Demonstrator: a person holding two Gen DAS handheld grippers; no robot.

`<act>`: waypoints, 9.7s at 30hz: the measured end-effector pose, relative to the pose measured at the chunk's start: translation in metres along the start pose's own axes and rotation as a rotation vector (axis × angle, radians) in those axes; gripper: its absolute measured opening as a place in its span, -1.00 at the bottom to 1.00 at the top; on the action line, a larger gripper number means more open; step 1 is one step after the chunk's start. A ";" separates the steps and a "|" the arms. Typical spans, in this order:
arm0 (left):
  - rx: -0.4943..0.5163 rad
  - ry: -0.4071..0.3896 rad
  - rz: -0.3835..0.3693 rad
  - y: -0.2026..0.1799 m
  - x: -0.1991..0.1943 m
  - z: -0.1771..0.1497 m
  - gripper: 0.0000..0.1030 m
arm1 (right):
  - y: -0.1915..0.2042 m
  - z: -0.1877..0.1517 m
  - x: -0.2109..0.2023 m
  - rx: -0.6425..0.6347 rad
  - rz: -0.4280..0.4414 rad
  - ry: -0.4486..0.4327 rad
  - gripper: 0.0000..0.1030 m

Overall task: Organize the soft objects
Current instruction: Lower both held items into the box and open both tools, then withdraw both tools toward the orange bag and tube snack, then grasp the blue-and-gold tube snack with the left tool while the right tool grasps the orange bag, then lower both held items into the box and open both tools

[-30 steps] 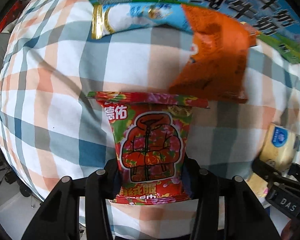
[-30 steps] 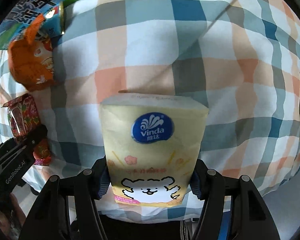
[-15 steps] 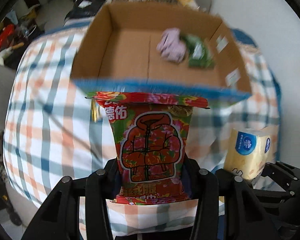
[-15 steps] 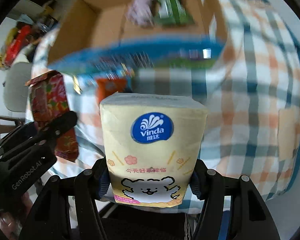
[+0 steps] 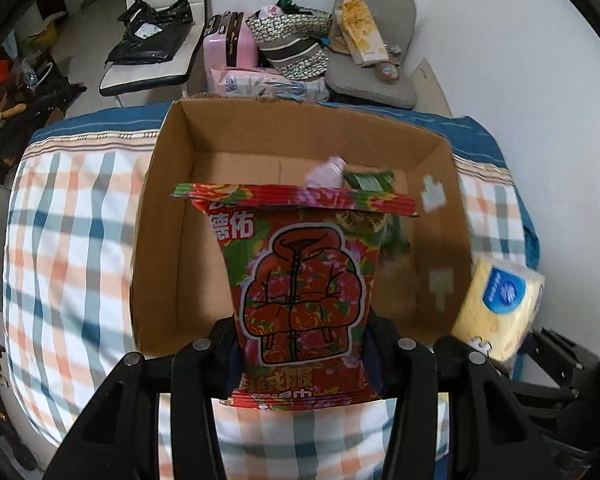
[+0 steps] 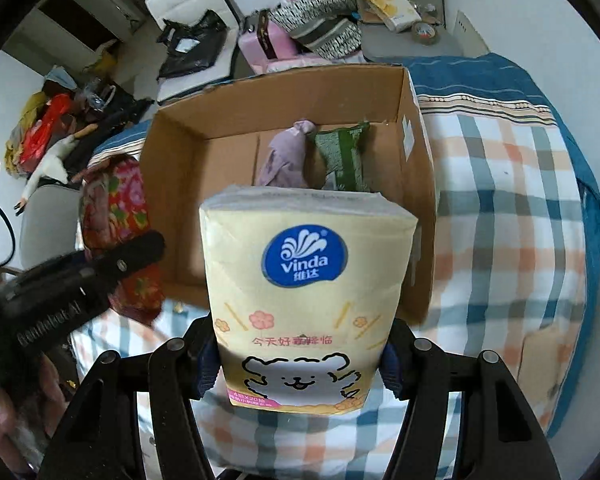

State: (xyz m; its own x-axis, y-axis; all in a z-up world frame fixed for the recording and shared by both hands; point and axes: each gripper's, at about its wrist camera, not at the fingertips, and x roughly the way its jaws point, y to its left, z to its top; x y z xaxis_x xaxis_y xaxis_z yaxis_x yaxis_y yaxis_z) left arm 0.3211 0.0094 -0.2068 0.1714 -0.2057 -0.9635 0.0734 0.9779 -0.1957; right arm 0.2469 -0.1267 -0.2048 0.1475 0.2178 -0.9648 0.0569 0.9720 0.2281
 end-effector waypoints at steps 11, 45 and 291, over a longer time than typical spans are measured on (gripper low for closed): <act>-0.015 0.147 0.034 0.030 0.089 0.083 -0.13 | -0.033 0.052 0.105 0.020 -0.055 0.124 0.27; -0.036 -0.085 0.125 0.039 0.011 0.032 0.90 | -0.007 0.058 0.069 -0.028 -0.116 -0.008 1.00; 0.020 -0.087 0.166 0.051 -0.002 -0.007 0.84 | 0.028 0.047 0.063 -0.068 -0.172 -0.071 1.00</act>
State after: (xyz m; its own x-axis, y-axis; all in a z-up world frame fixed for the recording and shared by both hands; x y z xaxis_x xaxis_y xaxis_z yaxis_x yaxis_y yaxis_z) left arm 0.3178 0.0601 -0.2163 0.2673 -0.0451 -0.9626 0.0564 0.9979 -0.0311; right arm 0.3038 -0.0898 -0.2533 0.2111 0.0438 -0.9765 0.0209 0.9986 0.0493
